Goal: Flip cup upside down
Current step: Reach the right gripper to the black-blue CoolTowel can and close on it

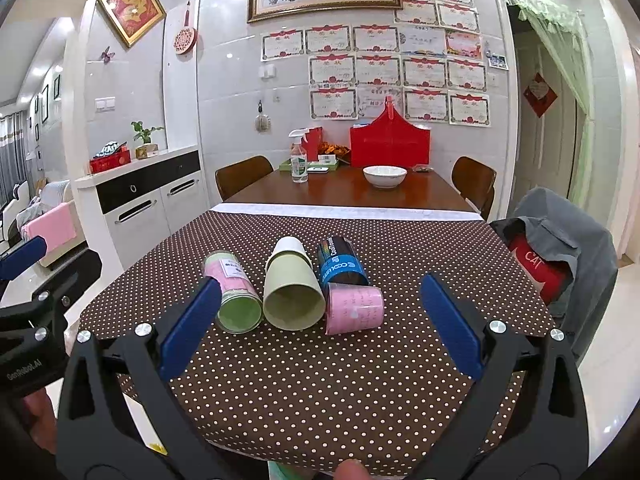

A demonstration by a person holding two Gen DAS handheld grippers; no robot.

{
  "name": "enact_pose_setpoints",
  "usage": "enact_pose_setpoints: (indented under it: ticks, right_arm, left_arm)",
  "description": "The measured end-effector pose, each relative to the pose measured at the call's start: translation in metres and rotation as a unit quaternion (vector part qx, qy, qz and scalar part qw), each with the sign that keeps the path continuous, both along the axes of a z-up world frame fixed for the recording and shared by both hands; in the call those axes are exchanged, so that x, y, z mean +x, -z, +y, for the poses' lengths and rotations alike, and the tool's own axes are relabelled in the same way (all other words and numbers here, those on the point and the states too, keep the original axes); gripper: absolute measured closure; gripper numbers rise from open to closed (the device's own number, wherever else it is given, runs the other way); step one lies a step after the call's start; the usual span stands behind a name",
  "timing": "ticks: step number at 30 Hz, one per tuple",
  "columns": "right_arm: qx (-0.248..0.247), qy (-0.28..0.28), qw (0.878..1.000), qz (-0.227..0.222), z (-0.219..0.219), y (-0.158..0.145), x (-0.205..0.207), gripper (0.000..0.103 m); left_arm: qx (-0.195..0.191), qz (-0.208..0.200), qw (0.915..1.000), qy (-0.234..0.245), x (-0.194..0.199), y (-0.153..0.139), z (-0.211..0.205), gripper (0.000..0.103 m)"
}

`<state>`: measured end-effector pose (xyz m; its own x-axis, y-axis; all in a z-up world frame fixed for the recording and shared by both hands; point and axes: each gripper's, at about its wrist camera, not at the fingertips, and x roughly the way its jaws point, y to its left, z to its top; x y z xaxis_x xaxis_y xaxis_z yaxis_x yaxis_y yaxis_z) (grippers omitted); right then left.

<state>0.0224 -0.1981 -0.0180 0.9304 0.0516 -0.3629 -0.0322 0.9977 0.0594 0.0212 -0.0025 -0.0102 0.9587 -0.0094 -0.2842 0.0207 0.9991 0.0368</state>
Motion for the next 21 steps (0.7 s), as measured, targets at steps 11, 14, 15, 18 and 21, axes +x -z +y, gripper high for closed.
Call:
enact_pose_setpoints:
  ticks: [11, 14, 15, 18, 21]
  right_arm:
    - [-0.021, -0.026, 0.998, 0.058, -0.008, 0.011, 0.075, 0.006]
    - [-0.028, -0.03, 0.996, 0.085, -0.013, 0.015, 0.105, 0.006]
    - [-0.029, -0.033, 0.994, 0.097, -0.014, 0.018, 0.117, 0.006]
    - [-0.032, -0.041, 0.988, 0.146, -0.018, 0.029, 0.157, 0.006]
    - [-0.032, -0.05, 0.982, 0.178, -0.019, 0.038, 0.183, 0.006]
  left_arm:
    - [-0.001, 0.041, 0.9991, -0.002, 0.053, 0.022, 0.004, 0.004]
    - [-0.005, 0.058, 0.9983, -0.003, 0.074, 0.03, 0.007, 0.004]
    - [-0.006, 0.063, 0.998, -0.004, 0.081, 0.032, 0.009, 0.004]
    - [-0.008, 0.078, 0.9969, -0.004, 0.106, 0.039, 0.011, 0.004]
    - [-0.007, 0.093, 0.9956, -0.002, 0.131, 0.044, 0.011, 0.004]
